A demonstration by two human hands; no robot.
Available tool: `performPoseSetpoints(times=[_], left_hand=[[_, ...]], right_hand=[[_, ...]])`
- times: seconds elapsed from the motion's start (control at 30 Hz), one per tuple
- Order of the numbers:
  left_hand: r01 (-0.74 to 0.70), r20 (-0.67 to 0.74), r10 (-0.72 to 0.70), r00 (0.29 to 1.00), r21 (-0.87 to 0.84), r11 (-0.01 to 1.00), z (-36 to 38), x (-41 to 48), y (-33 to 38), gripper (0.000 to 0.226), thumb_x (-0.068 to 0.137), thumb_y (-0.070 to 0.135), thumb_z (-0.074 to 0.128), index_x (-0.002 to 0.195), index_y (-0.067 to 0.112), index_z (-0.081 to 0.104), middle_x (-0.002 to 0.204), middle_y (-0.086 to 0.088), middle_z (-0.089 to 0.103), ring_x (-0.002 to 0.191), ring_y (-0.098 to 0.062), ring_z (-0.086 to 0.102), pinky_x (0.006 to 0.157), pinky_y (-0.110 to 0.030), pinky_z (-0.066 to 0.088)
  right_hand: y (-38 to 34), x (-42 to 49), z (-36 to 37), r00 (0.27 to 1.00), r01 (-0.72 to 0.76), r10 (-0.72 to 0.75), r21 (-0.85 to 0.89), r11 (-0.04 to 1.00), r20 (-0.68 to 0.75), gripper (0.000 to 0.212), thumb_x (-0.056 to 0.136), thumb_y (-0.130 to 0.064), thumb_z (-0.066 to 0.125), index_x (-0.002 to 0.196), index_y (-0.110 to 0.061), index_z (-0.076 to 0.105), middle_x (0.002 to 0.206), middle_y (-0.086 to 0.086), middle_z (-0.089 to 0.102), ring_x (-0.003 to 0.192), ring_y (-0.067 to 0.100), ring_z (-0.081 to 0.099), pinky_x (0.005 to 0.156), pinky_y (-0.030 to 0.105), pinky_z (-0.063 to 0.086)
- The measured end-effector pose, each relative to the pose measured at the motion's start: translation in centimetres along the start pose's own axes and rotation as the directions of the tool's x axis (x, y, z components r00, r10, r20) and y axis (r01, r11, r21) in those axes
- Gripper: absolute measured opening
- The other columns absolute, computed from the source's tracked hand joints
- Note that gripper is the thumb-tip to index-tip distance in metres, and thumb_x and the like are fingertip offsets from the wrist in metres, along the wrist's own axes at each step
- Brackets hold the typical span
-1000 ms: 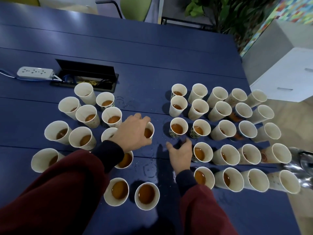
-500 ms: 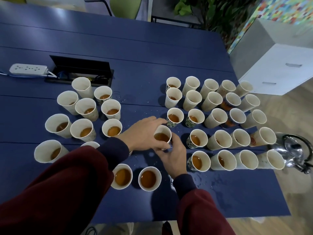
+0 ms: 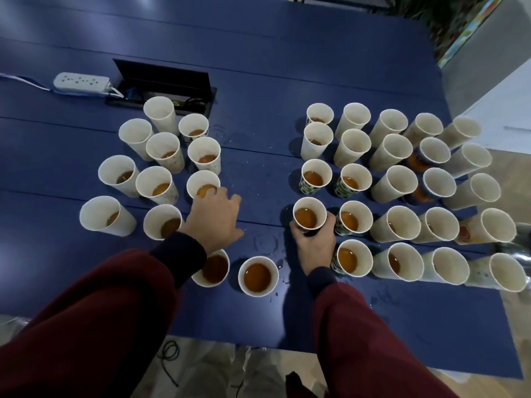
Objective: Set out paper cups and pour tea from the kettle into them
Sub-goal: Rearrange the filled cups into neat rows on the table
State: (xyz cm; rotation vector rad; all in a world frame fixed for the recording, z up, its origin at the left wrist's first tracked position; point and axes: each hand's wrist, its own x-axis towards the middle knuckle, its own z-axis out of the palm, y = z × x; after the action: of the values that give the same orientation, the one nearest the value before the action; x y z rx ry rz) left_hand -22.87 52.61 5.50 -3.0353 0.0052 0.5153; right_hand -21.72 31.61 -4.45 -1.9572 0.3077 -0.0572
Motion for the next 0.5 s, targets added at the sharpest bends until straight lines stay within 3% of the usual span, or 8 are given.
performPoseSetpoints(times=[0.13,0.23,0.5], left_hand=[[0.104,-0.036,-0.104,0.994,-0.006,0.995,0.84,-0.44,-0.37,0.058,0.083,0.053,0.068,0.126,0.02,0.048,0.128,-0.008,0.052,0.116,-0.027,0.051,0.086,-0.043,0.049],[0.096,-0.024,-0.1,0.995,-0.116,0.989,1.23,-0.73,-0.46,0.056,0.085,0.046,0.069,0.129,0.018,0.047,0.129,-0.009,0.052,0.115,-0.026,0.053,0.086,-0.041,0.055],[0.096,-0.043,-0.105,0.993,-0.184,0.978,0.71,-0.74,-0.19,0.048,0.087,0.039,0.068,0.124,0.018,0.048,0.119,-0.008,0.054,0.108,-0.025,0.054,0.08,-0.042,0.057]], right_hand=[[0.27,0.02,0.16,1.0,0.015,-0.015,0.011,1.0,-0.017,0.051,0.077,-0.019,0.086,0.114,-0.015,0.051,0.105,0.0,0.062,0.095,0.015,0.059,0.087,0.021,0.044],[0.57,-0.39,-0.07,1.0,0.019,-0.019,0.006,1.0,-0.013,0.052,0.079,-0.018,0.084,0.118,-0.011,0.051,0.111,0.004,0.063,0.101,0.018,0.06,0.092,0.026,0.046],[0.31,-0.35,-0.17,1.0,-0.022,0.022,-0.017,1.0,-0.022,0.055,0.081,-0.018,0.083,0.124,-0.009,0.05,0.116,0.006,0.064,0.107,0.022,0.06,0.099,0.035,0.047]])
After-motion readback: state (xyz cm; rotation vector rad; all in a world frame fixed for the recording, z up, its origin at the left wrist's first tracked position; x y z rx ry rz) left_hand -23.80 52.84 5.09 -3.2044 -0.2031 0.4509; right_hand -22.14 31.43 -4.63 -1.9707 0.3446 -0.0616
